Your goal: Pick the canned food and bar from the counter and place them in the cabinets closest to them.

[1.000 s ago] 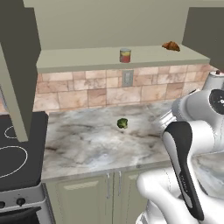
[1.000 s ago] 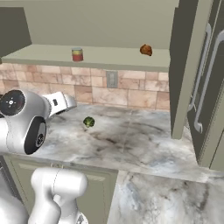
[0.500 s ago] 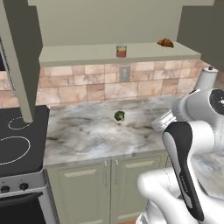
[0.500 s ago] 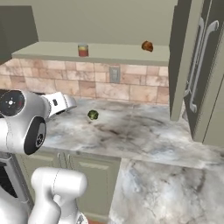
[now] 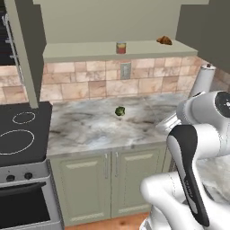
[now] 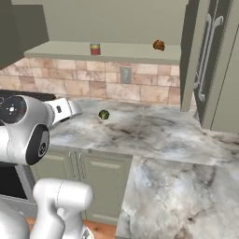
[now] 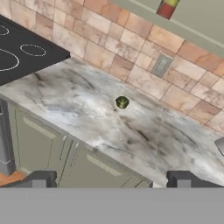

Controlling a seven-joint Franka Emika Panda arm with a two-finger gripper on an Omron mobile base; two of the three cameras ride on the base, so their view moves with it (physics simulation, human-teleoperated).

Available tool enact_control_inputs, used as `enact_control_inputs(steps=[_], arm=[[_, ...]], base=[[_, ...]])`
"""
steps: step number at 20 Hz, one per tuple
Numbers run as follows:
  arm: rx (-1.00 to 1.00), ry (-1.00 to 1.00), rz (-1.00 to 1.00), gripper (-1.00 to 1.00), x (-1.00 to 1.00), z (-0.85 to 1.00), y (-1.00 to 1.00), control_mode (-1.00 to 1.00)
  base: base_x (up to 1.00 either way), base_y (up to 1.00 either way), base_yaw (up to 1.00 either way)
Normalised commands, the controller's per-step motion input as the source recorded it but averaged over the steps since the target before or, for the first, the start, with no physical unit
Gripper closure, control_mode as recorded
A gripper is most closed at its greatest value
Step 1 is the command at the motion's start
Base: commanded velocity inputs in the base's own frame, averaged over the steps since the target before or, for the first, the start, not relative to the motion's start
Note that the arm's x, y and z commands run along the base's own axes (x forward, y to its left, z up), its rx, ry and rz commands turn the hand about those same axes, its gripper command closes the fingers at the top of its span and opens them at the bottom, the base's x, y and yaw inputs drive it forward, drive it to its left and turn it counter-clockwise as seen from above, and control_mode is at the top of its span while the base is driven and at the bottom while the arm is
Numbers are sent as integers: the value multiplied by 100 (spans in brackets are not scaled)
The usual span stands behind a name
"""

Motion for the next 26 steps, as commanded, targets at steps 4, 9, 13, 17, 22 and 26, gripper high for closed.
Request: enact_control_inputs(steps=[4,9,13,17,22,26], arm=[[0,0,0,-100,0,0,0,100],[0,0,0,-100,0,0,0,100],[0,0,0,-100,0,0,0,100],[0,0,0,-100,0,0,0,100],[0,0,0,-100,0,0,0,100],[0,0,0,-100,0,0,0,100]], base=[[-57,1,2],[-49,6,0],[-39,6,0],[-10,0,0],[-7,17,0],[-21,60,0]])
